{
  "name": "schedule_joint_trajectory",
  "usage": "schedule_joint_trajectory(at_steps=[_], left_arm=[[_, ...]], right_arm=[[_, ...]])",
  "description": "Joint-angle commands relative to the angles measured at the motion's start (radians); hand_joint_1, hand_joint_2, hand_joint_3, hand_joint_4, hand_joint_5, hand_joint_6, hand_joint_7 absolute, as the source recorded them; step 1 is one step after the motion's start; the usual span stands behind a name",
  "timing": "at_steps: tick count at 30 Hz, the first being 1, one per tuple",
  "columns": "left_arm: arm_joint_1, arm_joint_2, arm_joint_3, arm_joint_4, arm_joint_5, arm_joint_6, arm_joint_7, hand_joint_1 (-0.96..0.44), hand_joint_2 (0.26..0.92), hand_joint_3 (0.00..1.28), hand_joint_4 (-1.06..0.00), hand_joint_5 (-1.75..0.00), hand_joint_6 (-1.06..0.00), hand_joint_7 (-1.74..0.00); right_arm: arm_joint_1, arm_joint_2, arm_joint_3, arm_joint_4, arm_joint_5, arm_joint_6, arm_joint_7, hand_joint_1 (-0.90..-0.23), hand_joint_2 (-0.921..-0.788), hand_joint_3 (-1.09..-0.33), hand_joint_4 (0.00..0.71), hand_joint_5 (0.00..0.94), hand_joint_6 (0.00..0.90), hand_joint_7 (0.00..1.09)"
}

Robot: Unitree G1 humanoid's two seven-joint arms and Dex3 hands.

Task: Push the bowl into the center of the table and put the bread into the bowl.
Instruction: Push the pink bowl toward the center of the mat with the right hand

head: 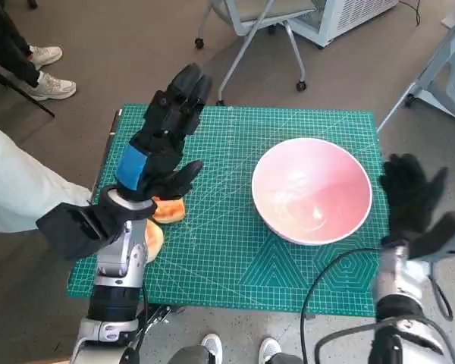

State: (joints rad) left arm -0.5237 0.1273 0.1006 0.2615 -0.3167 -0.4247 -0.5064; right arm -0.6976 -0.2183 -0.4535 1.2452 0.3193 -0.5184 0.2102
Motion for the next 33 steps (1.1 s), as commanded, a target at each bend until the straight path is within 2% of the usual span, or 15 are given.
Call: schedule_joint_trajectory(at_steps=[1, 8, 15, 33], left_arm=[[0.024, 0.018, 0.01, -0.019, 0.005, -0.01, 0.001, -0.58, 0.921, 0.44, -0.02, -0.01, 0.0, -0.27], [0.042, 0.033, 0.022, -0.04, 0.005, -0.009, 0.011, -0.58, 0.921, 0.44, -0.02, -0.01, 0.0, -0.27], [0.066, 0.047, 0.034, -0.068, 0.007, -0.004, 0.024, -0.6, 0.921, 0.43, -0.03, -0.01, 0.0, -0.27], [0.129, 0.062, 0.048, -0.13, 0.003, 0.012, 0.06, -0.61, 0.921, 0.42, -0.04, -0.01, 0.0, -0.27]], right_arm=[[-0.018, 0.035, -0.006, 0.025, 0.005, 0.045, -0.015, -0.566, -0.921, -0.862, 0.121, 0.009, 0.124, 0.27], [-0.064, 0.076, -0.019, 0.036, 0.014, 0.083, -0.007, -0.565, -0.921, -0.858, 0.132, 0.012, 0.143, 0.27], [-0.11, 0.114, -0.022, 0.038, 0.012, 0.107, 0.0, -0.573, -0.921, -0.856, 0.118, 0.003, 0.141, 0.27], [-0.19, 0.174, -0.03, 0.055, 0.011, 0.167, 0.02, -0.556, -0.921, -0.856, 0.113, 0.004, 0.142, 0.24]])
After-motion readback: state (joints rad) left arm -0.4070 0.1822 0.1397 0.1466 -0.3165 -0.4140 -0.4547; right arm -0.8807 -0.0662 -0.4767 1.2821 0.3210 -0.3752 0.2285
